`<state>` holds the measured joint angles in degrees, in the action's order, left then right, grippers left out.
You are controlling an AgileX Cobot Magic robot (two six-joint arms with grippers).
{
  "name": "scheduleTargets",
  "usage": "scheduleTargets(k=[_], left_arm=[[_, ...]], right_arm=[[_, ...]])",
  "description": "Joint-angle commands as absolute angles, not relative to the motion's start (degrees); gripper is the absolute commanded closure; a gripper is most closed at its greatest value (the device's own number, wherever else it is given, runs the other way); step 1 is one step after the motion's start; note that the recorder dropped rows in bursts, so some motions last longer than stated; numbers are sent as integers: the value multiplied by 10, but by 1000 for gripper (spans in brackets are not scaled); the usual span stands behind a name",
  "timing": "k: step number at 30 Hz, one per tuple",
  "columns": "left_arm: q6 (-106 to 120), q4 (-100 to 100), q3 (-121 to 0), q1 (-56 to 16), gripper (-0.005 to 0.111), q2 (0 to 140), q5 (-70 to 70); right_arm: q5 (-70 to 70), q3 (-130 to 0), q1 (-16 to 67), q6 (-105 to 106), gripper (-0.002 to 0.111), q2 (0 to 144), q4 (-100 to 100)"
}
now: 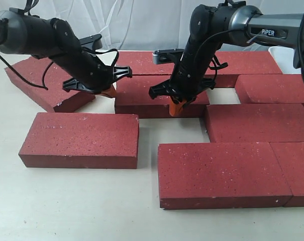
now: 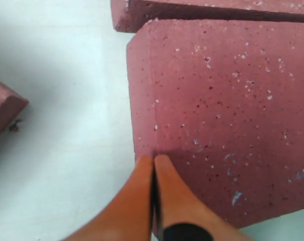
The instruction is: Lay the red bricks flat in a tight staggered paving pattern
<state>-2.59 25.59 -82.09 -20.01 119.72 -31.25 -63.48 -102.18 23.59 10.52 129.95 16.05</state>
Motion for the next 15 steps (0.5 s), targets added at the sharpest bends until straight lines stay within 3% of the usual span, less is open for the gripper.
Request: scheduleTargets(k=[1,15], left_arm=[[-24,261,-821,-215,107,1197,-293],[-24,260,-821,-230,107,1197,-246]], right_arm=[[-639,-1020,235,107,109,1293,155],[-628,-1020,235,104,109,1293,155]])
